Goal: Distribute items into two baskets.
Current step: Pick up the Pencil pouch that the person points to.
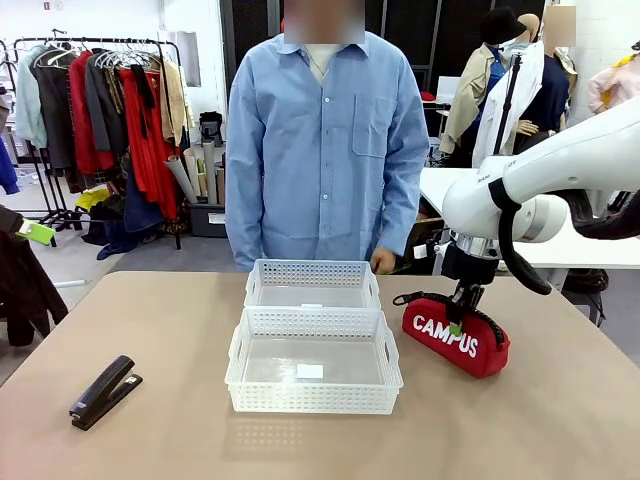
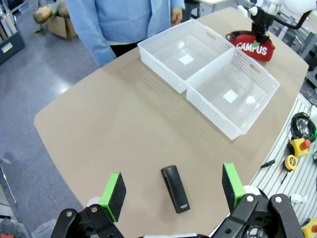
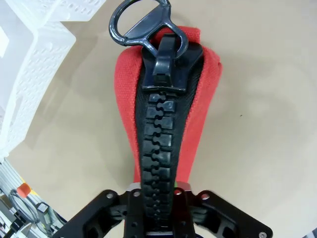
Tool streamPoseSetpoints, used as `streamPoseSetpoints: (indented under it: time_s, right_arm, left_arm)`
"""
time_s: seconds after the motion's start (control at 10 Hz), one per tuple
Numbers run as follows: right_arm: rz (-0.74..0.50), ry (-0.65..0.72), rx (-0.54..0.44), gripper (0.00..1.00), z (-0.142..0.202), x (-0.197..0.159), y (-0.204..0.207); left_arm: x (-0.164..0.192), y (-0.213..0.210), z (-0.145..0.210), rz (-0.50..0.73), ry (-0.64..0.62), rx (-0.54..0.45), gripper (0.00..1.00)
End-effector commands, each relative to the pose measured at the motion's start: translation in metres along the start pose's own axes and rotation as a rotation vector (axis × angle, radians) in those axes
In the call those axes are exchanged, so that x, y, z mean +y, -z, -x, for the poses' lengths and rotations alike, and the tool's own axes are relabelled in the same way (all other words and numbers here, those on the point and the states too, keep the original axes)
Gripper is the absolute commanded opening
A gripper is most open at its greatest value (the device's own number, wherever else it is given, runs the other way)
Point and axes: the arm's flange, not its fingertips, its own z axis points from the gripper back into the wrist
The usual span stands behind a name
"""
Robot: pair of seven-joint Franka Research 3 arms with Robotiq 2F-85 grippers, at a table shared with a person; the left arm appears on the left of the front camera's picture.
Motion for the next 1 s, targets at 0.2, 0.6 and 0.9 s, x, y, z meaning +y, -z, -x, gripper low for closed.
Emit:
streamPoseSetpoints:
  time_s: [0.2,0.6,0.9]
  right_arm:
    - [0.008,-0.009,0.015,0.00,-0.003,-0.003,-0.006]
    - [0.002,-0.015,0.018,0.00,-0.003,-0.003,-0.004]
    - [0.001,-0.028,0.000,0.00,0.009,0.003,-0.030]
  left_arm:
    - [0.000,0.000,0.000,0.012,0.007,-0.014,1.00]
    - [0.000,0.000,0.000,0.012,0.007,-0.014,1.00]
    - [0.000,0.000,0.000,0.012,0.007,-0.014,1.00]
